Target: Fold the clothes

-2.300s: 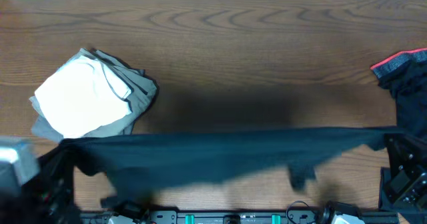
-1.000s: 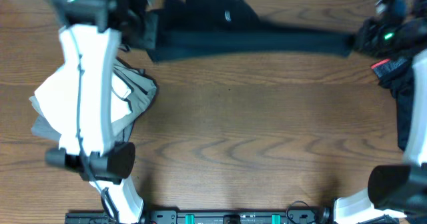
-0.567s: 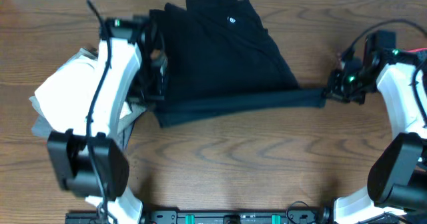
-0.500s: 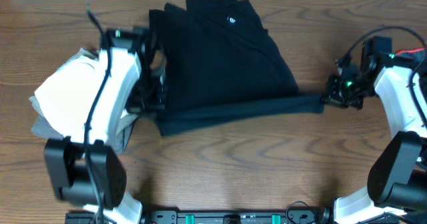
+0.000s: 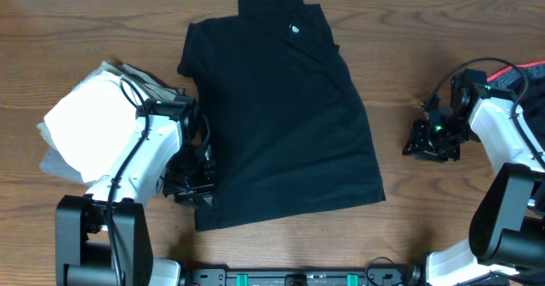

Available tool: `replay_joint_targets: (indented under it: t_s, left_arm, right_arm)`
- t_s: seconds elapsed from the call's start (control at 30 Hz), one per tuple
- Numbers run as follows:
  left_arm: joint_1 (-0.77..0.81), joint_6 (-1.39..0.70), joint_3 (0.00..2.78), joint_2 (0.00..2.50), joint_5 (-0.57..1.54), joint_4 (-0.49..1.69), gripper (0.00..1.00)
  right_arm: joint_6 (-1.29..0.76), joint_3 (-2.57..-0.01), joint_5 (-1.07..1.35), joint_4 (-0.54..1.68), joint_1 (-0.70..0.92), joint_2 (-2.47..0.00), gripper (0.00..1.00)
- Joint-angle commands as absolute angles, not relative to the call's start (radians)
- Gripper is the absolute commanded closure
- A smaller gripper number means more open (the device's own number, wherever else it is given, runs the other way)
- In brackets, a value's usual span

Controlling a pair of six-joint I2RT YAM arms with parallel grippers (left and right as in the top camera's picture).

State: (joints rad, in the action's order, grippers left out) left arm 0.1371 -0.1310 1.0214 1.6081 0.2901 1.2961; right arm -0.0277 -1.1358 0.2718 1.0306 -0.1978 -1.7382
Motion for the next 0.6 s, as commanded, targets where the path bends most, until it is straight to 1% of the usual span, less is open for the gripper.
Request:
replay_joint_targets:
  t_s: [0.0,0.1,0.27,0.33,0.4,0.57]
  left_arm:
    - [0.13,-0.132,1.035,1.598,0.302,1.302,0.62]
    - [0.13,-0.128,1.077,1.598,0.303,1.32,0.61]
    - [0.13,-0.112,1.221,1.591,0.303,1.336,0.61]
    - [0.13,-0.097,1.284,1.587,0.303,1.309,0.6]
    - [0.13,-0.086,1.322,1.586,0.303,1.246,0.6]
    - [0.136,-0.088,1.315,1.59,0.307,1.069,0.6]
  right_arm:
    - [0.01,-1.142,0.358,0.98,-0.2,-1.703,0.65]
    - [0.024,-1.145,0.493,0.883,-0.2,-1.696,0.62]
    - [-0.042,-1.144,0.581,0.694,-0.155,-1.697,0.63]
    - [-0.065,-1.144,0.58,0.611,-0.112,-1.702,0.65]
    - [-0.095,-1.144,0.56,0.52,-0.059,-1.715,0.63]
    - [-0.176,-1.145,0.368,0.31,0.083,-1.808,0.59]
